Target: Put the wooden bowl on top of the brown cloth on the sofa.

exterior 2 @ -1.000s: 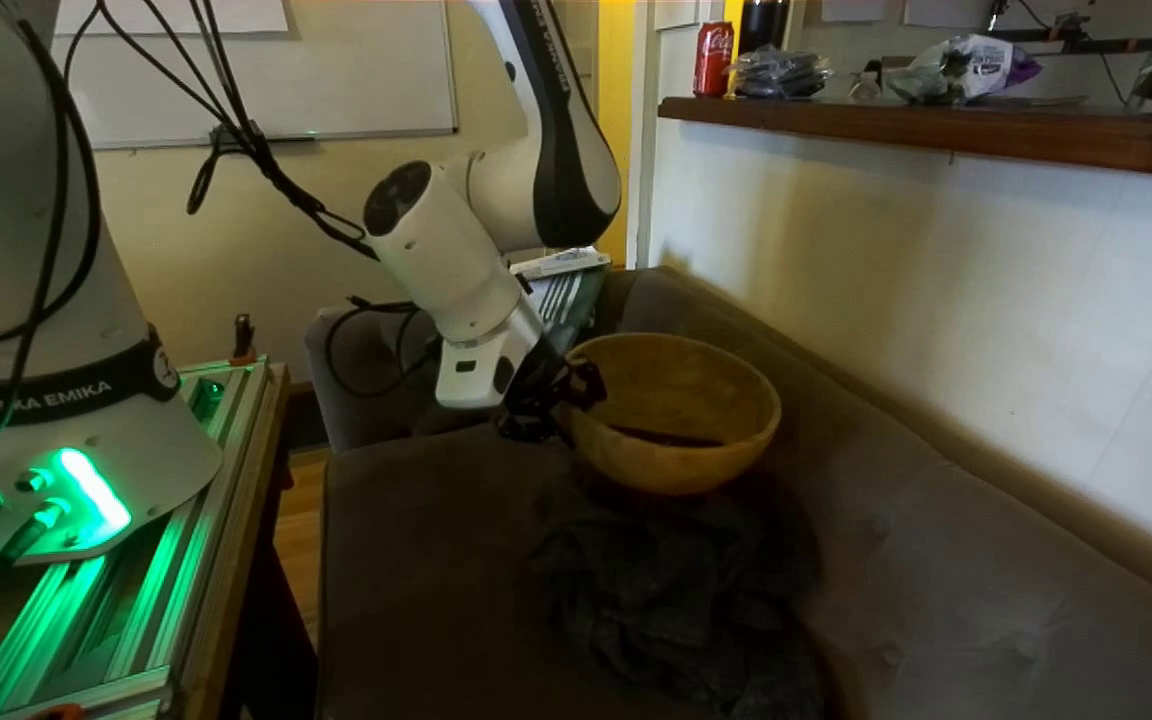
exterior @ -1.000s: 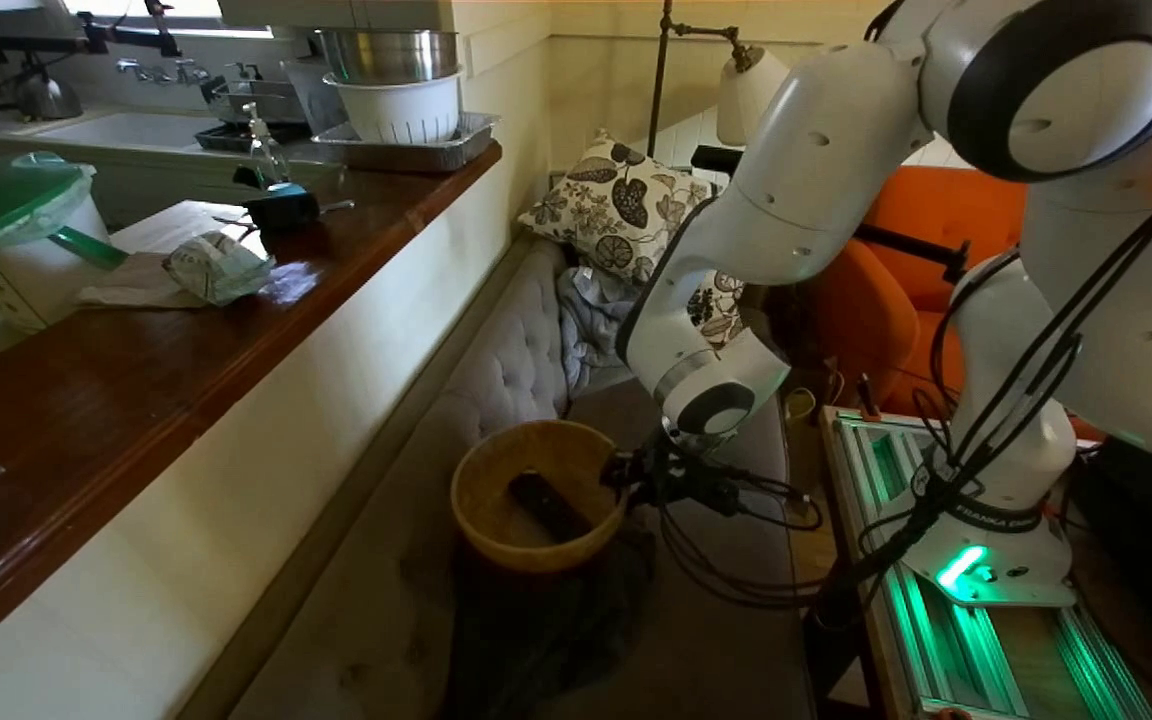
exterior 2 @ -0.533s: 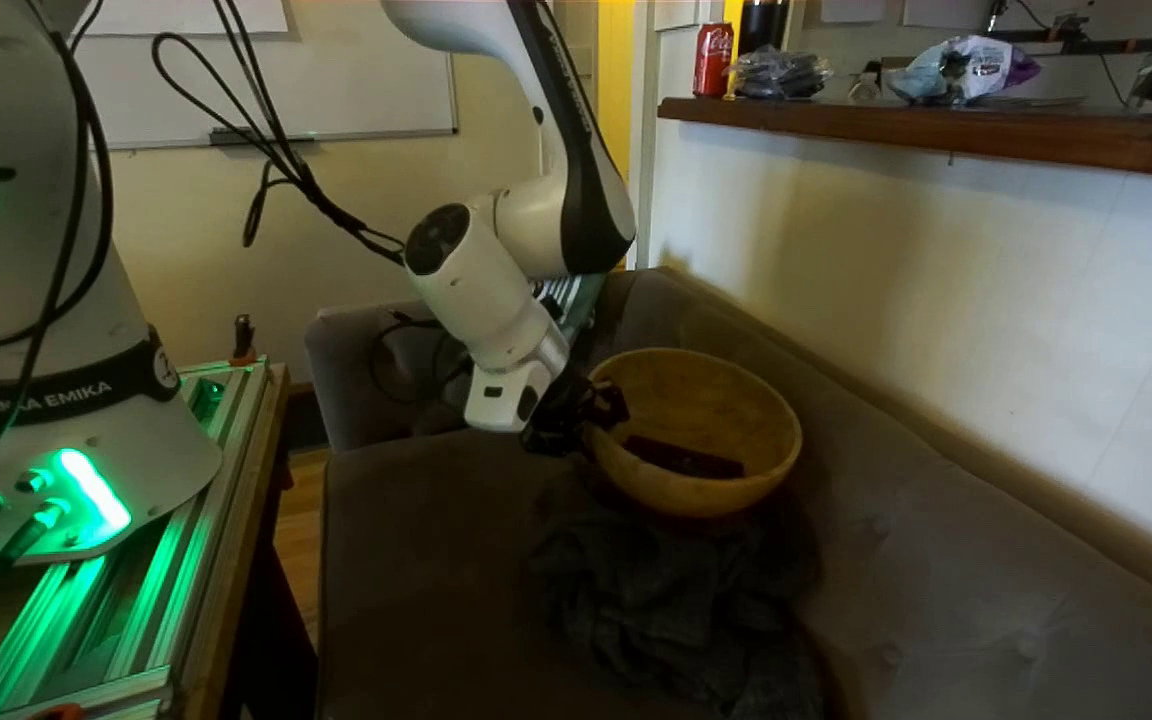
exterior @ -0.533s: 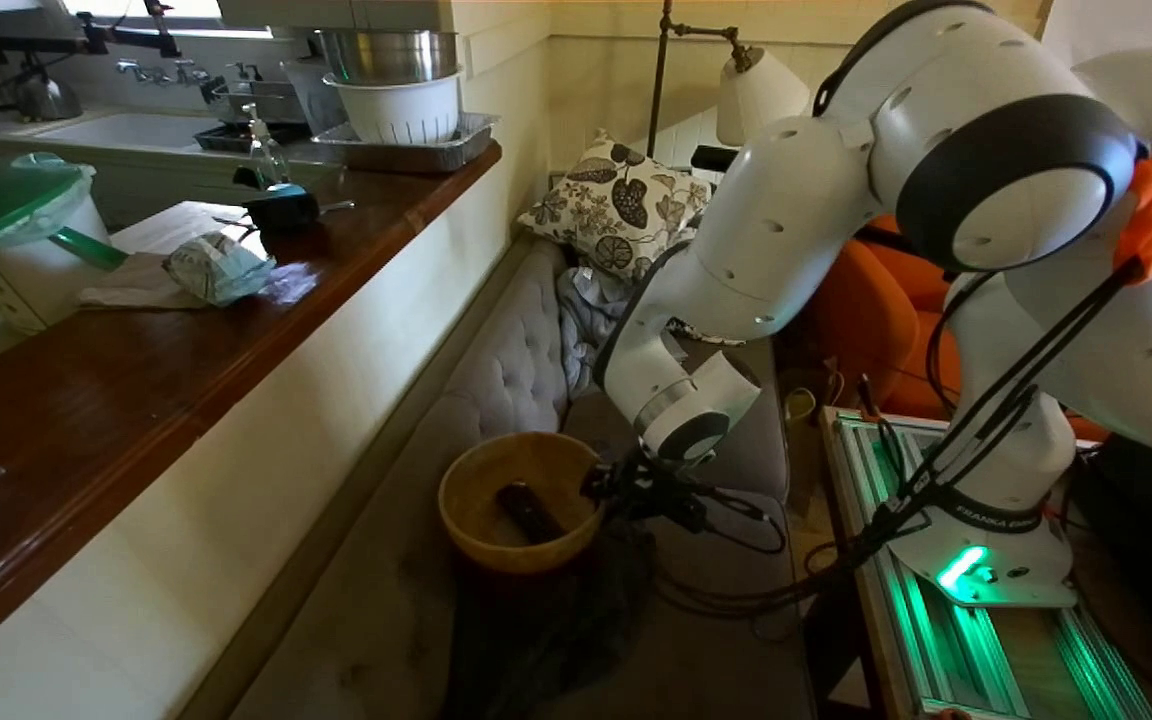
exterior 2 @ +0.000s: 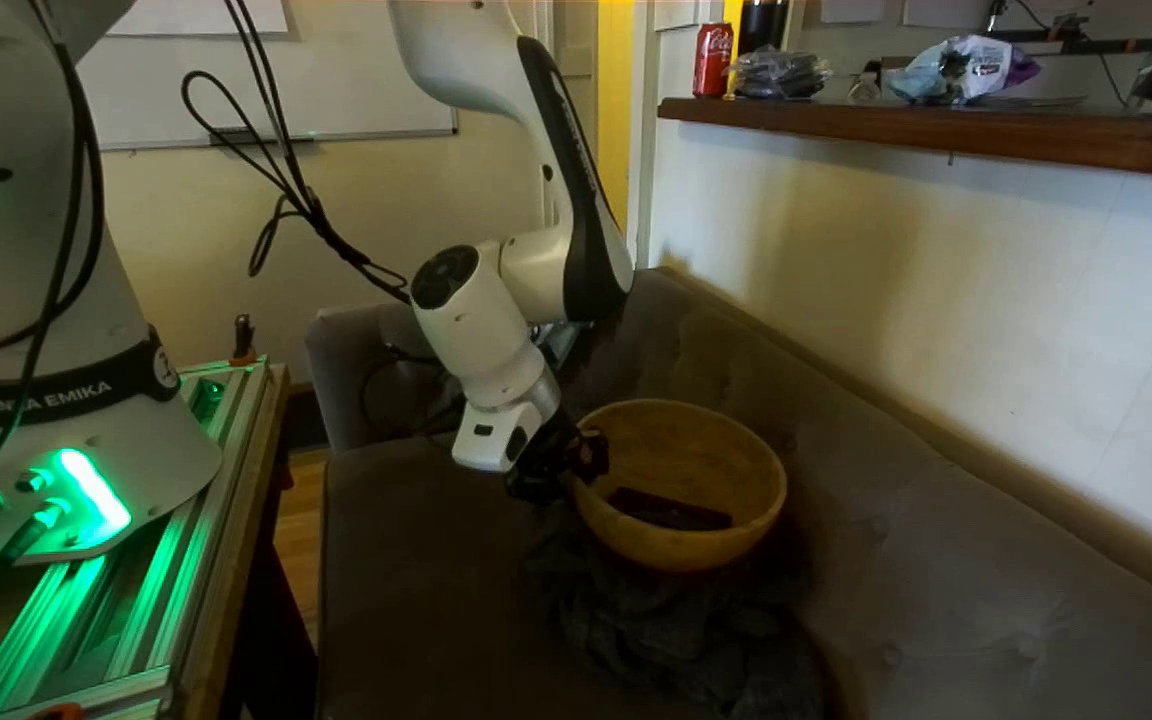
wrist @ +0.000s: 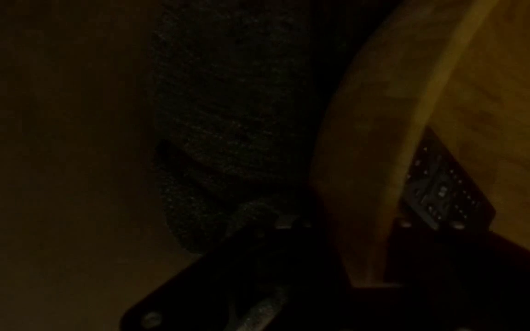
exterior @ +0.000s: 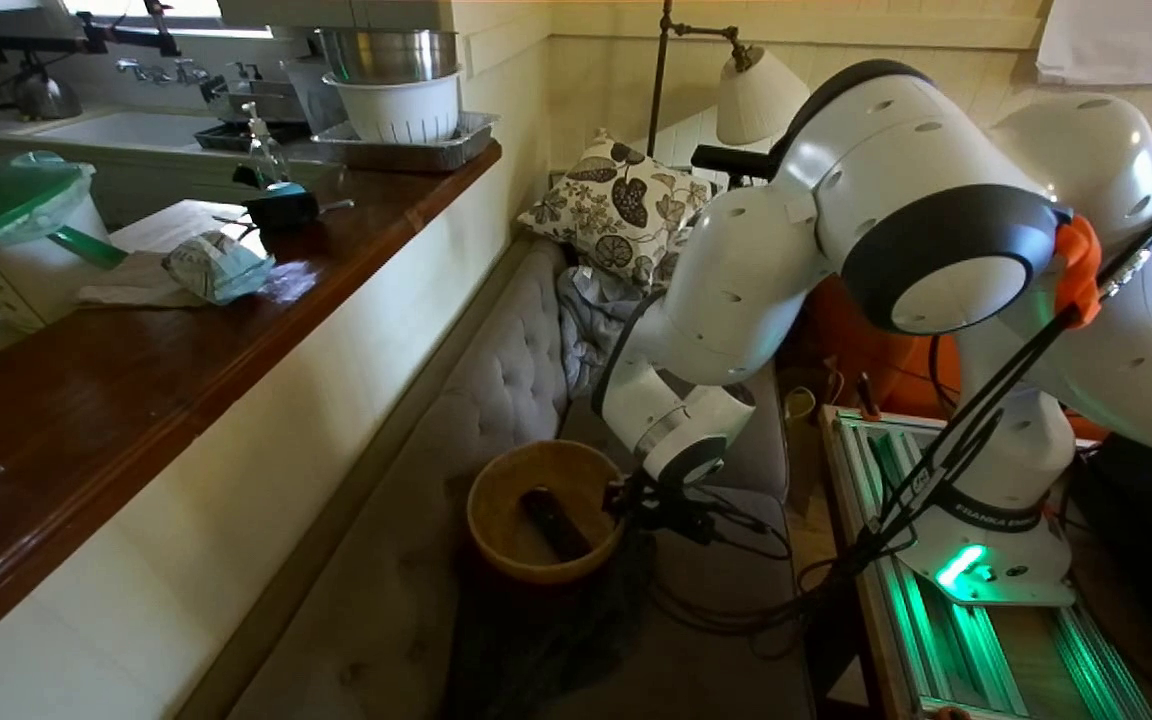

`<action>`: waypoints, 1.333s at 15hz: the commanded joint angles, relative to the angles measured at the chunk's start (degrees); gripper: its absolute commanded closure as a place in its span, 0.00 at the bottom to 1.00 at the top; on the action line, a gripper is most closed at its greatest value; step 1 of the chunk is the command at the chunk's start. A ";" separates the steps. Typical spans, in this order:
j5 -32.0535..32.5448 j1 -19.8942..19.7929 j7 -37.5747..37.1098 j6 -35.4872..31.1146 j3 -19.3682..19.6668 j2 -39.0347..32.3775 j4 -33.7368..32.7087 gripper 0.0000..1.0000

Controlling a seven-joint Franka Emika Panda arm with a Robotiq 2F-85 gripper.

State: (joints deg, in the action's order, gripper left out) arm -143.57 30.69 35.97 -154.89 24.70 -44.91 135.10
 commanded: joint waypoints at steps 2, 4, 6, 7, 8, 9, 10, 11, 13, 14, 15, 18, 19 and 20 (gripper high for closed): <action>0.63 -2.13 -0.82 -2.14 -3.80 -1.57 -2.18 0.55; 0.96 -2.76 -0.63 -0.96 -3.45 1.05 -0.19 0.42; 0.48 -2.64 0.58 -0.47 -2.02 5.30 3.21 0.27; 0.09 -2.59 1.09 -0.35 -1.42 7.51 4.76 0.21; -1.11 -0.43 1.44 0.13 0.84 10.28 6.99 0.15; -0.41 0.75 1.11 -0.11 2.47 12.79 8.58 0.07; -0.43 1.83 1.68 -1.54 3.34 15.85 10.44 0.02; -0.42 3.05 2.98 -2.66 4.11 18.93 12.39 0.00; 3.36 5.05 5.12 -6.29 4.52 24.42 15.72 0.00; 4.31 7.12 7.48 -10.88 4.96 25.64 16.30 0.00; 3.09 9.06 10.26 -14.31 5.74 26.88 16.74 0.00; -0.30 16.99 19.94 -22.42 10.14 29.80 17.17 0.00; -0.25 19.75 23.25 -22.96 12.57 31.00 17.23 0.00; 1.26 15.11 17.23 -20.94 8.88 26.65 15.42 0.00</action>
State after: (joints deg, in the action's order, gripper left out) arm -142.32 45.95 53.33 -175.89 33.69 -18.22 150.52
